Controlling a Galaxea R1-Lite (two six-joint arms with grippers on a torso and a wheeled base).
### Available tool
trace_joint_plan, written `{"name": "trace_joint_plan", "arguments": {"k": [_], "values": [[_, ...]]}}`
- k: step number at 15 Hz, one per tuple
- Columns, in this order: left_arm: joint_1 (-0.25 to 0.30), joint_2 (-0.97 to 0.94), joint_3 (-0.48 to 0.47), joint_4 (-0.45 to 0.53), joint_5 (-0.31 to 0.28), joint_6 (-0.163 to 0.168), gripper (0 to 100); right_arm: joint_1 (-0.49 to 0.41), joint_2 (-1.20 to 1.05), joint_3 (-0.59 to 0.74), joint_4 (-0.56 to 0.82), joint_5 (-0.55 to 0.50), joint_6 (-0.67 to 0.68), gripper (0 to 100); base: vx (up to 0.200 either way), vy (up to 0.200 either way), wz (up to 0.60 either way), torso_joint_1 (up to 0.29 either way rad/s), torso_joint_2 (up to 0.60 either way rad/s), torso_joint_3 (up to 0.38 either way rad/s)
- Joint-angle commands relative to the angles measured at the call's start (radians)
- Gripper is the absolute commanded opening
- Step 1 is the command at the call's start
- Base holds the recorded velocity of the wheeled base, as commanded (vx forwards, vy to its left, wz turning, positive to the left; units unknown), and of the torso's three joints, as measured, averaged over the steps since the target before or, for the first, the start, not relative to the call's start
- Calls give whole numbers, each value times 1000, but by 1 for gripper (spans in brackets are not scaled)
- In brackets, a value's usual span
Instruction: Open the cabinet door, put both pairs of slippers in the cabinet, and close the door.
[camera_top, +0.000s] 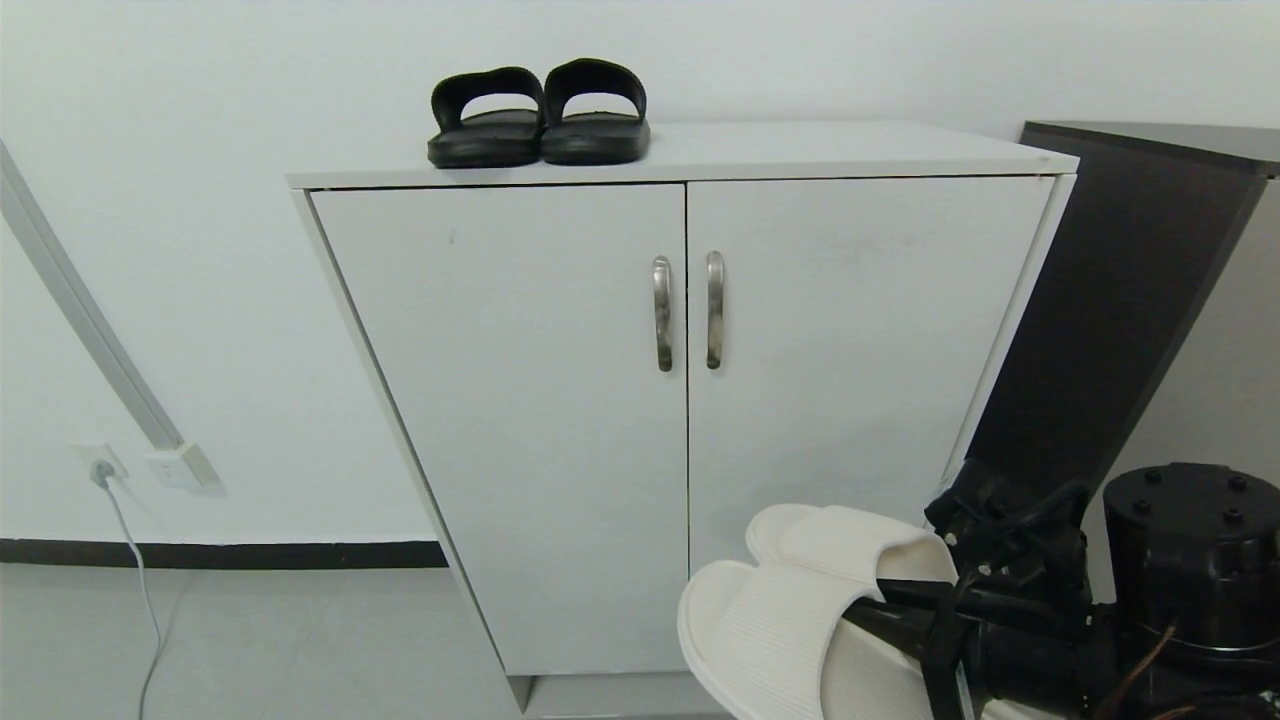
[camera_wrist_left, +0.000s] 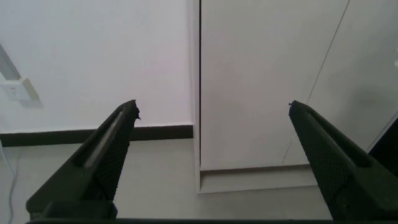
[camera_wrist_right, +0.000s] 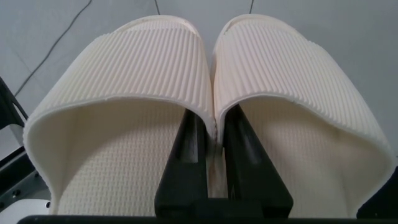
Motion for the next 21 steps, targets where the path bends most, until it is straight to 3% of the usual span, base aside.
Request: {"name": "trace_joint_plan", "arguments": {"k": [1,2,3,4,5,6,9,12,13,16,17,18,21], "values": [[0,-3,-3,-2,4,-15,100,1,4,2,-5,0,1,0,0,0,0,0,0,0],[0,5,-78,-10,3,-66,100,1,4,2,-5,0,1,0,0,0,0,0,0,0],[-1,48,-181,47,-8,-163,100,1,3,2,-5,0,1,0,0,0,0,0,0,0],[-1,125,-216,101,-25,-137,100,1,4,0,-5,0,1,0,0,0,0,0,0,0],[-6,198,-204,78,-43,-78,100,3,4,2,-5,0,-1,0,0,0,0,0,0,0],[-21,280,-190,24,-81,-52,100,4,4,2,-5,0,-1,0,0,0,0,0,0,0],[-67,527,-199,-217,-252,-52,100,9,4,5,-4,0,-1,0,0,0,0,0,0,0],[-90,720,-251,-318,-373,-46,100,9,3,8,-5,0,-1,0,0,0,0,0,0,0],[-115,770,-273,-338,-379,-46,100,9,1,9,-4,0,-2,0,0,0,0,0,0,0],[-262,892,-337,-386,-377,-48,100,18,1,20,-5,0,-15,0,0,0,0,0,0,0],[-284,916,-352,-389,-377,-49,100,20,1,20,-5,-1,-15,0,0,0,0,0,0,0],[-348,1008,-409,-410,-377,-55,100,18,0,20,-5,-1,-15,0,0,0,0,0,0,0],[-455,1192,-507,-544,-376,-104,100,18,-2,20,-7,-1,-13,0,0,0,0,0,0,0]]}}
